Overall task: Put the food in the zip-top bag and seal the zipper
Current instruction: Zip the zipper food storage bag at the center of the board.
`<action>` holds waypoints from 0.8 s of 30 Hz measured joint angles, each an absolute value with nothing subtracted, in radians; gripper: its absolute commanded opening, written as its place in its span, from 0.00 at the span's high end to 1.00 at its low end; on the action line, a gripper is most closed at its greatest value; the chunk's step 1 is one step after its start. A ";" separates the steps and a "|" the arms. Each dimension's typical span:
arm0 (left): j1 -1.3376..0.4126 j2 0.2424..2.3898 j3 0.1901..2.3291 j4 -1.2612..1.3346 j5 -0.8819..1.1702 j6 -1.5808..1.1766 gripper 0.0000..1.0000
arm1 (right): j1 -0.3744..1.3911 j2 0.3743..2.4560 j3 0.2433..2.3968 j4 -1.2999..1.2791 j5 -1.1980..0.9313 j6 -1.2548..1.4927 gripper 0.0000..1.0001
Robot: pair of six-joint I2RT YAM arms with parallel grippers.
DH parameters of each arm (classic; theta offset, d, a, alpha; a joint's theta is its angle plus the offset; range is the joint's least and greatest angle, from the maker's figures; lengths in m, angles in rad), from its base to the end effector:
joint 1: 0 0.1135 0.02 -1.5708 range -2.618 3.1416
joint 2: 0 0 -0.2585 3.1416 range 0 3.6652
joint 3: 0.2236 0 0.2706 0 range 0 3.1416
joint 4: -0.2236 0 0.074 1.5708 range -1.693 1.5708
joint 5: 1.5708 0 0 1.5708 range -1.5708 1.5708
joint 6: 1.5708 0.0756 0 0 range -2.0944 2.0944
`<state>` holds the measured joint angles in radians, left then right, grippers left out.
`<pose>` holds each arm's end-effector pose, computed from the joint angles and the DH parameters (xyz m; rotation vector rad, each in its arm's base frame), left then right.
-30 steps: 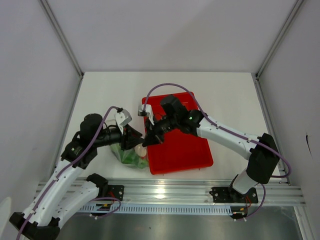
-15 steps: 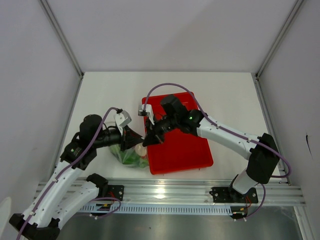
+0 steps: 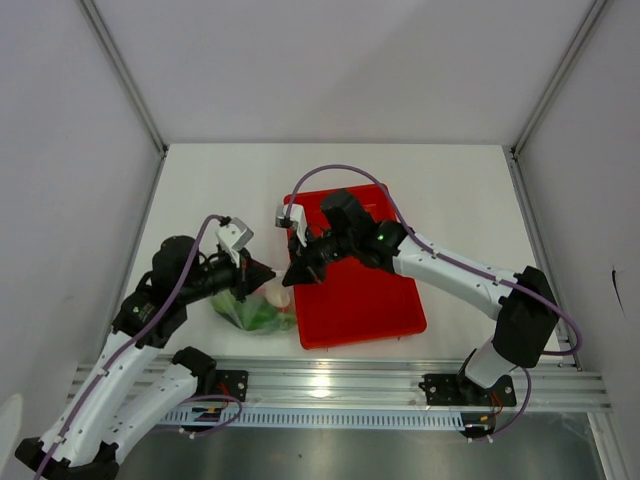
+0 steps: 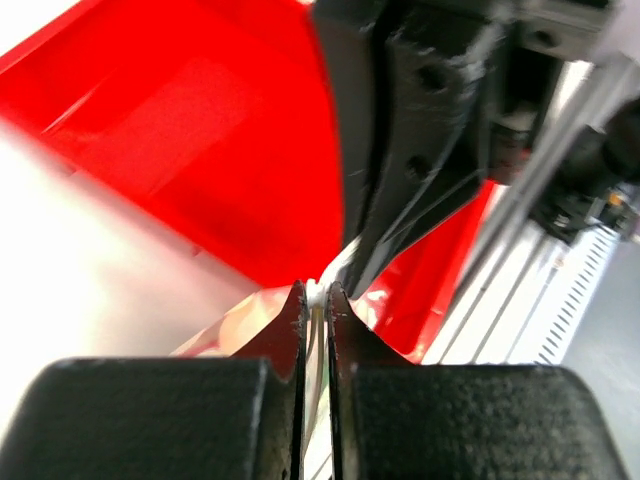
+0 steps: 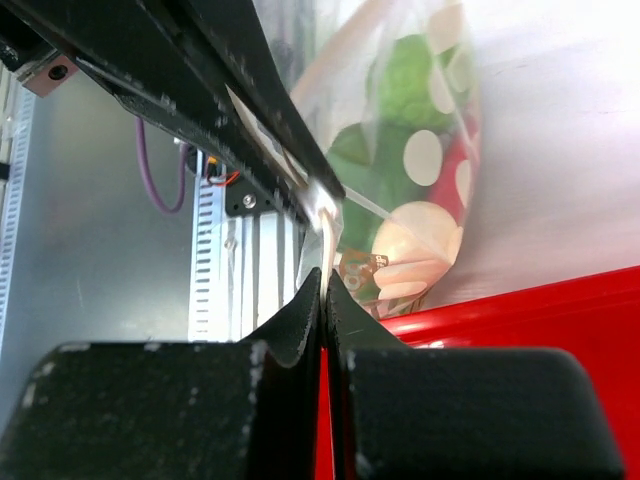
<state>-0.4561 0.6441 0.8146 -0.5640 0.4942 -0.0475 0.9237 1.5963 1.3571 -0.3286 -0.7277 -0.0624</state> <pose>0.1574 -0.1172 0.3187 0.7266 1.8670 -0.8112 0.2053 0.3551 0.2975 -1.4455 1.7201 1.2645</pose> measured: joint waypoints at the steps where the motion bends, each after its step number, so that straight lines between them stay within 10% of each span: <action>1: -0.456 0.638 0.818 -0.576 0.466 -0.053 0.99 | 0.924 1.596 1.354 -0.320 -0.720 -0.056 1.00; 24: -0.453 0.586 0.966 -0.868 -0.072 -0.149 0.99 | 0.912 1.563 1.273 -0.296 -0.636 0.009 0.94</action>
